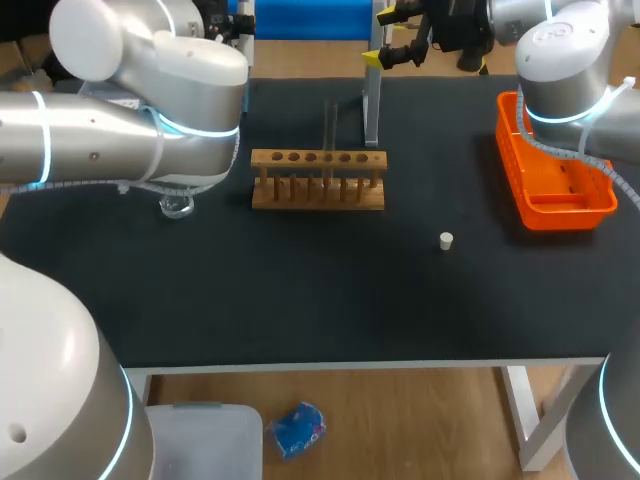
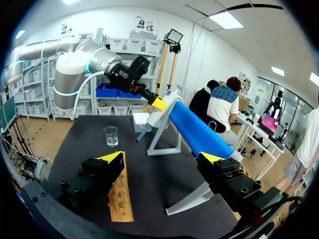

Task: Invert the test tube, pick up the pipette, mount the tip to pipette, aspirate from beaker and dispense into the tube, eject the tip, return the pipette, and cap with the stopper.

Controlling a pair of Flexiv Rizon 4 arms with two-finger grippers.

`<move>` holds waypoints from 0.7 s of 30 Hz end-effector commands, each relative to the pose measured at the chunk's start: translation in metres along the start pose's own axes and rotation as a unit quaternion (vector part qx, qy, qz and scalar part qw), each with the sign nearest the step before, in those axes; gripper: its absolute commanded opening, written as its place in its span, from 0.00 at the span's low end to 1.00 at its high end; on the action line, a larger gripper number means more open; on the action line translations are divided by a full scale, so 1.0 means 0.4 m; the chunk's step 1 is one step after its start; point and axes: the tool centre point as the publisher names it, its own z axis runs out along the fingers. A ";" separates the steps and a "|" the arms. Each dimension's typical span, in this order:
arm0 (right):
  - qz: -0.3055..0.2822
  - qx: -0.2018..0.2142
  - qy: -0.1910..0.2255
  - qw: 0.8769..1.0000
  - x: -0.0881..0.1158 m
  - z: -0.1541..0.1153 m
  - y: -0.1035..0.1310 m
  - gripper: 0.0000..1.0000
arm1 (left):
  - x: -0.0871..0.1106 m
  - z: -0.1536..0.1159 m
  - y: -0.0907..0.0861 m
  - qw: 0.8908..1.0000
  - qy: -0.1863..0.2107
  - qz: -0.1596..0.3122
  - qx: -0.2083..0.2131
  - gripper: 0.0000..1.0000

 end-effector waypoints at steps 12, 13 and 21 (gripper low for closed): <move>0.000 0.002 0.001 1.000 -0.001 -0.003 0.001 1.00 | -0.005 0.015 0.006 1.000 -0.025 0.001 -0.004 0.00; 0.000 0.002 0.001 1.000 -0.001 -0.003 0.001 1.00 | -0.005 0.016 0.006 1.000 -0.027 0.001 -0.004 0.00; 0.000 0.002 0.001 1.000 -0.001 -0.003 0.001 1.00 | -0.006 0.023 0.003 0.999 -0.044 0.007 -0.001 0.00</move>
